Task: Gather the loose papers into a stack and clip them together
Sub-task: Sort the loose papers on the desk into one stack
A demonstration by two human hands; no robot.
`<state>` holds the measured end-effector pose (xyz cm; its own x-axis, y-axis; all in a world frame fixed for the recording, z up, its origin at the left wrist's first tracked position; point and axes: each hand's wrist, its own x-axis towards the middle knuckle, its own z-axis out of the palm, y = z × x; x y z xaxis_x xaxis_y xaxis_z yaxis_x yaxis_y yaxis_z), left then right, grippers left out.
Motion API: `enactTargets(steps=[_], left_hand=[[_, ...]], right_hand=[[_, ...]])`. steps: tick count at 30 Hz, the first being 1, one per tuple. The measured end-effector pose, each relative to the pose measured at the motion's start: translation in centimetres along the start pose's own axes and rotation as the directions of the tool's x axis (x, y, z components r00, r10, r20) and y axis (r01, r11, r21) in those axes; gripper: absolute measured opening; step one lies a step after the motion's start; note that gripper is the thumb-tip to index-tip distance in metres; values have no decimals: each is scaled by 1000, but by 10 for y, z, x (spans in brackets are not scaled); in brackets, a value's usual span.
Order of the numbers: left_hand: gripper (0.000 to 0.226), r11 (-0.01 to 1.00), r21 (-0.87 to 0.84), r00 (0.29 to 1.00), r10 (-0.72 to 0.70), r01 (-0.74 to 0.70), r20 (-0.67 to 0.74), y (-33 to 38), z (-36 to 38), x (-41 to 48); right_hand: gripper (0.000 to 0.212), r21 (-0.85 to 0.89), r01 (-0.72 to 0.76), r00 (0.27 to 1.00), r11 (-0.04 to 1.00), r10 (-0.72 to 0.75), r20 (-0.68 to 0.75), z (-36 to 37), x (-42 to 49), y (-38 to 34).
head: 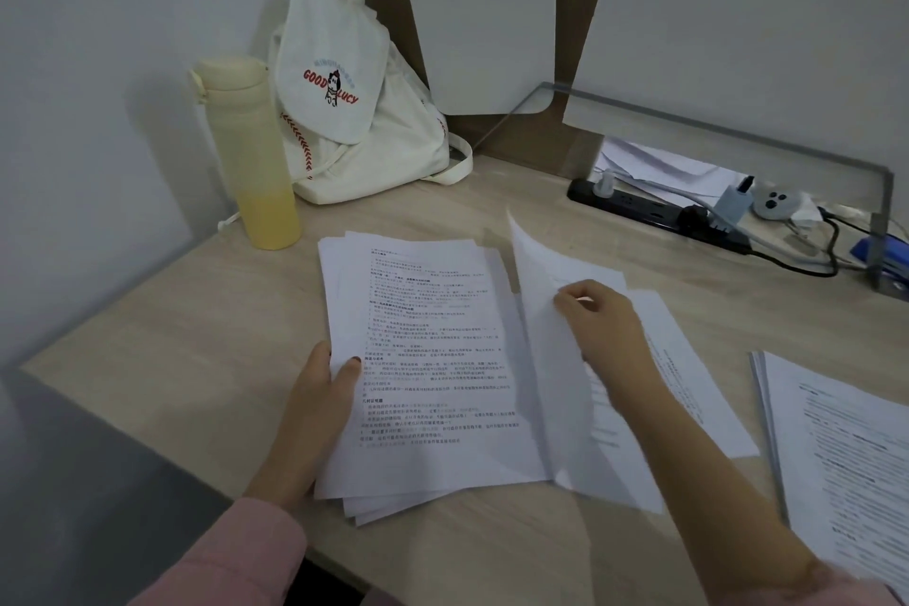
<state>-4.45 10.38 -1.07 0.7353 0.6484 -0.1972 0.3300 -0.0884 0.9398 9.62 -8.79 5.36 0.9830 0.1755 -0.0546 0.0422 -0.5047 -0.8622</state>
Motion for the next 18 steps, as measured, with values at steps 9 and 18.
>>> enactTargets(steps=[9, 18], left_hand=[[13, 996, -75, 999, -38, 39, 24, 1, -1, 2], [36, 974, -196, 993, -106, 114, 52, 4, -4, 4]], right_hand=[[11, 26, 43, 949, 999, -49, 310, 77, -32, -26], [24, 141, -12, 867, 990, -60, 495, 92, -28, -33]])
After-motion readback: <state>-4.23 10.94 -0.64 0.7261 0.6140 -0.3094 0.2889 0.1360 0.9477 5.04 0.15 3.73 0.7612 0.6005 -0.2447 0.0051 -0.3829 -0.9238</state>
